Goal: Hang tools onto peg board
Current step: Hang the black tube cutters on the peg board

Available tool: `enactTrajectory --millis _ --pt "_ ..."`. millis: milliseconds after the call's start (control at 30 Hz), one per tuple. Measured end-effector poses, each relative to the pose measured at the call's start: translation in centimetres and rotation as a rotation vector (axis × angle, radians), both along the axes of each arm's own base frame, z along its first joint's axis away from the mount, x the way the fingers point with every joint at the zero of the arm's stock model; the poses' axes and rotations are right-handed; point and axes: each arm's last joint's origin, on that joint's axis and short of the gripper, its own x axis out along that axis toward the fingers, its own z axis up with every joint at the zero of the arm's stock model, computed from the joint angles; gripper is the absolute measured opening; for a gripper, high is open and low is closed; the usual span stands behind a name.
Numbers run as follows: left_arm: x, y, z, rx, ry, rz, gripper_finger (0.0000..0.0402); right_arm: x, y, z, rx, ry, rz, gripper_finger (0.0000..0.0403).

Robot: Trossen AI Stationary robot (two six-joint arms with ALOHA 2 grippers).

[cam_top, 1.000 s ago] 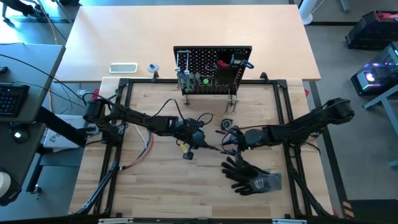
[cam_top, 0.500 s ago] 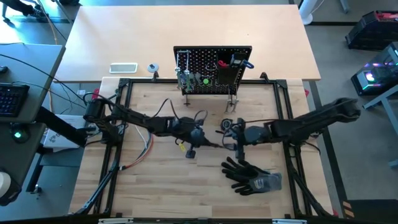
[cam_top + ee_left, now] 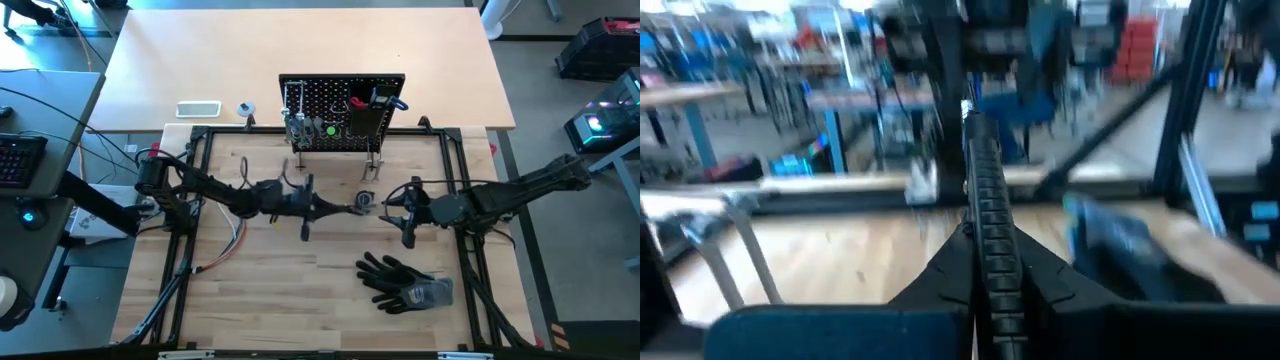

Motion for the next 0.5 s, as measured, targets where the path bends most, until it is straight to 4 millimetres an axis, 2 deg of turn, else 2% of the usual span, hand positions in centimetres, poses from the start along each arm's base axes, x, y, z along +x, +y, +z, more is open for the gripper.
enactTrajectory --millis 167,500 --pt "-0.5 0.1 0.2 -0.026 -0.101 0.005 0.0018 0.4 0.1 0.0 -0.009 -0.020 -0.008 0.0181" --pt "-0.3 -0.2 -0.1 -0.077 -0.277 -0.053 0.0018 3.1 1.2 0.0 -0.089 -0.121 0.081 0.0181"
